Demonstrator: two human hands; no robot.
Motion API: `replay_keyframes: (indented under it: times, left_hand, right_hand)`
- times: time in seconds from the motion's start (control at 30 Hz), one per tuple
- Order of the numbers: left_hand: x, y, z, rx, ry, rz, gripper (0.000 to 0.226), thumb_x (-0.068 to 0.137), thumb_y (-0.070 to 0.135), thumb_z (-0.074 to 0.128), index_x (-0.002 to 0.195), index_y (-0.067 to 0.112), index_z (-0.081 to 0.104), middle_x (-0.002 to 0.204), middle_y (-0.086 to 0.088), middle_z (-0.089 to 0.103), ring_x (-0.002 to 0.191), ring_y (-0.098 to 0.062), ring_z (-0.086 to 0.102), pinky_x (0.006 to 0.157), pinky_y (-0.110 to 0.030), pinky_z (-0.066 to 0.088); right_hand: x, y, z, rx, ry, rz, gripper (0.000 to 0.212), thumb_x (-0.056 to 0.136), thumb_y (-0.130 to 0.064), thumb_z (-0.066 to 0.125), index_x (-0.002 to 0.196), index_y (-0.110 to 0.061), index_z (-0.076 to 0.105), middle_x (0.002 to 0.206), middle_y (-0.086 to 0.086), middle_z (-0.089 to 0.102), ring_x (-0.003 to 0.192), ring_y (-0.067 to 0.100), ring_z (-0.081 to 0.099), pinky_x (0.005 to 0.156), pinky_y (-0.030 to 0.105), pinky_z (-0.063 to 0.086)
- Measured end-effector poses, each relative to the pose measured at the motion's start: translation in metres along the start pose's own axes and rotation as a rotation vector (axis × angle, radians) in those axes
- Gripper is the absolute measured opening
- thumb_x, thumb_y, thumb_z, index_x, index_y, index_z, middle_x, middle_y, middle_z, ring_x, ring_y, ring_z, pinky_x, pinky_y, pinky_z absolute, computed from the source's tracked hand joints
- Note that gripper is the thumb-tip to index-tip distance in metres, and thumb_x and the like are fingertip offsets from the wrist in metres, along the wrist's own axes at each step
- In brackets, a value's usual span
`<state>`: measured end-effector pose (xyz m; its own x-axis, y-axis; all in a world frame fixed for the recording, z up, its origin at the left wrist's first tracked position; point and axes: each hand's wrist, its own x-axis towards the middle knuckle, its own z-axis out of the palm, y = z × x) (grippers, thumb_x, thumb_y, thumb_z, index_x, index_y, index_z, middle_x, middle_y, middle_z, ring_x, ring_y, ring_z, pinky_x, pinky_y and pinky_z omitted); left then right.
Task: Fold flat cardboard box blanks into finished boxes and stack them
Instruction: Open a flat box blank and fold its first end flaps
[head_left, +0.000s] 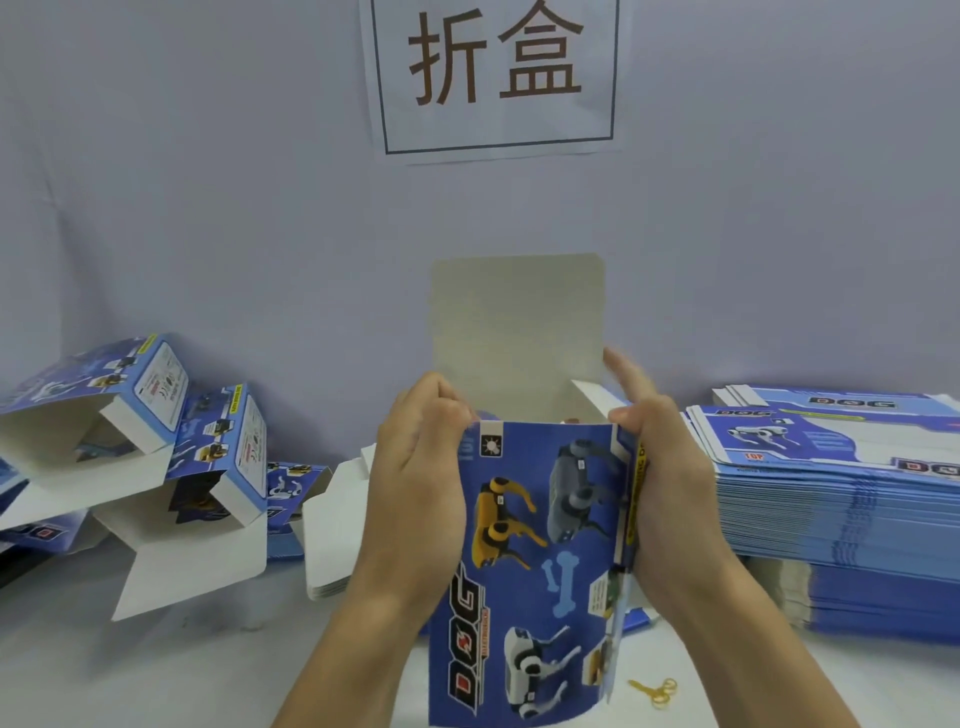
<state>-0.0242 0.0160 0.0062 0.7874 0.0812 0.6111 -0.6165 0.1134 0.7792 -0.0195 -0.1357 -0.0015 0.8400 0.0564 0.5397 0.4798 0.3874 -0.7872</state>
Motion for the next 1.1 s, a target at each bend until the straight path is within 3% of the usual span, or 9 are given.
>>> replay_keyframes:
  times: [0.1, 0.17, 0.27, 0.33, 0.43, 0.53, 0.6, 0.8, 1.1]
  left_hand:
    - [-0.003, -0.001, -0.002, -0.024, 0.058, -0.034, 0.035, 0.081, 0.045, 0.049, 0.076, 0.011, 0.046, 0.104, -0.029, 0.059, 0.085, -0.047, 0.062, 0.063, -0.039, 0.053]
    - [-0.004, -0.002, -0.005, -0.022, 0.077, -0.046, 0.034, 0.085, 0.048, 0.047, 0.079, 0.015, 0.054, 0.102, -0.021, 0.067, 0.079, -0.036, 0.07, 0.06, -0.03, 0.055]
    - [-0.002, 0.0, -0.005, -0.065, 0.049, -0.02, 0.019, 0.088, 0.04, 0.045, 0.093, 0.032, 0.061, 0.101, -0.023, 0.065, 0.072, -0.02, 0.072, 0.054, -0.026, 0.055]
    - [0.0, 0.004, -0.005, -0.165, 0.042, -0.007, 0.028, 0.088, 0.038, 0.05, 0.11, 0.053, 0.058, 0.114, -0.011, 0.065, 0.086, -0.02, 0.075, 0.06, -0.033, 0.06]
    - [0.0, 0.006, -0.006, -0.161, 0.03, 0.076, 0.036, 0.082, 0.041, 0.051, 0.116, 0.052, 0.059, 0.123, 0.004, 0.064, 0.105, -0.021, 0.071, 0.077, -0.046, 0.059]
    - [-0.003, 0.011, -0.007, -0.215, 0.032, 0.098, 0.031, 0.078, 0.055, 0.056, 0.089, 0.028, 0.069, 0.125, 0.001, 0.065, 0.098, -0.025, 0.072, 0.067, -0.038, 0.059]
    - [-0.006, 0.015, -0.007, -0.216, -0.003, 0.086, 0.04, 0.07, 0.066, 0.07, 0.084, 0.028, 0.068, 0.132, 0.008, 0.062, 0.108, -0.025, 0.07, 0.067, -0.034, 0.061]
    - [-0.006, 0.016, -0.01, -0.03, -0.066, 0.141, 0.02, 0.08, 0.05, 0.057, 0.093, 0.036, 0.062, 0.125, 0.017, 0.062, 0.108, -0.022, 0.069, 0.058, -0.031, 0.059]
    - [-0.001, 0.014, -0.025, 0.095, -0.088, 0.222, 0.033, 0.091, 0.04, 0.05, 0.112, 0.018, 0.061, 0.121, 0.014, 0.066, 0.107, -0.016, 0.07, 0.06, -0.023, 0.059]
  right_hand:
    - [-0.009, -0.002, 0.004, 0.138, -0.091, 0.017, 0.055, 0.066, -0.04, 0.059, 0.119, -0.024, 0.059, 0.092, 0.014, 0.067, 0.08, 0.028, 0.068, 0.063, 0.034, 0.059]
    - [-0.005, -0.007, 0.009, 0.164, -0.119, -0.025, 0.026, 0.084, -0.037, 0.059, 0.1, -0.018, 0.065, 0.085, 0.014, 0.06, 0.078, 0.023, 0.065, 0.069, 0.032, 0.059]
    - [0.002, -0.013, -0.004, -0.067, -0.077, -0.089, 0.043, 0.105, 0.005, 0.031, 0.075, 0.007, 0.061, 0.05, 0.003, 0.063, 0.053, 0.003, 0.064, 0.079, 0.015, 0.054]
    - [0.002, -0.015, -0.004, 0.035, 0.054, -0.129, 0.046, 0.094, 0.026, 0.021, 0.087, -0.001, 0.058, 0.094, 0.033, 0.07, 0.083, 0.025, 0.066, 0.061, 0.004, 0.048]
    - [0.006, -0.008, 0.012, -0.027, 0.118, -0.087, 0.034, 0.09, -0.005, 0.04, 0.095, -0.027, 0.066, 0.103, 0.025, 0.063, 0.08, 0.042, 0.057, 0.063, 0.027, 0.053]
    - [-0.01, -0.002, 0.004, 0.198, -0.006, -0.125, 0.023, 0.089, -0.03, 0.05, 0.102, -0.015, 0.062, 0.095, 0.008, 0.067, 0.084, 0.026, 0.068, 0.068, 0.032, 0.057]
    - [-0.009, -0.007, 0.004, 0.235, -0.05, -0.107, 0.048, 0.085, -0.05, 0.065, 0.11, -0.01, 0.056, 0.103, 0.014, 0.068, 0.092, 0.031, 0.068, 0.074, 0.037, 0.059]
    - [-0.003, -0.009, 0.002, 0.177, -0.046, -0.128, 0.025, 0.083, -0.015, 0.055, 0.108, -0.012, 0.059, 0.095, 0.009, 0.072, 0.079, 0.023, 0.073, 0.063, 0.029, 0.059]
    - [-0.005, -0.006, 0.001, -0.148, 0.04, -0.233, 0.06, 0.074, -0.062, 0.077, 0.122, -0.026, 0.068, 0.105, 0.008, 0.074, 0.099, 0.026, 0.072, 0.071, 0.029, 0.059]
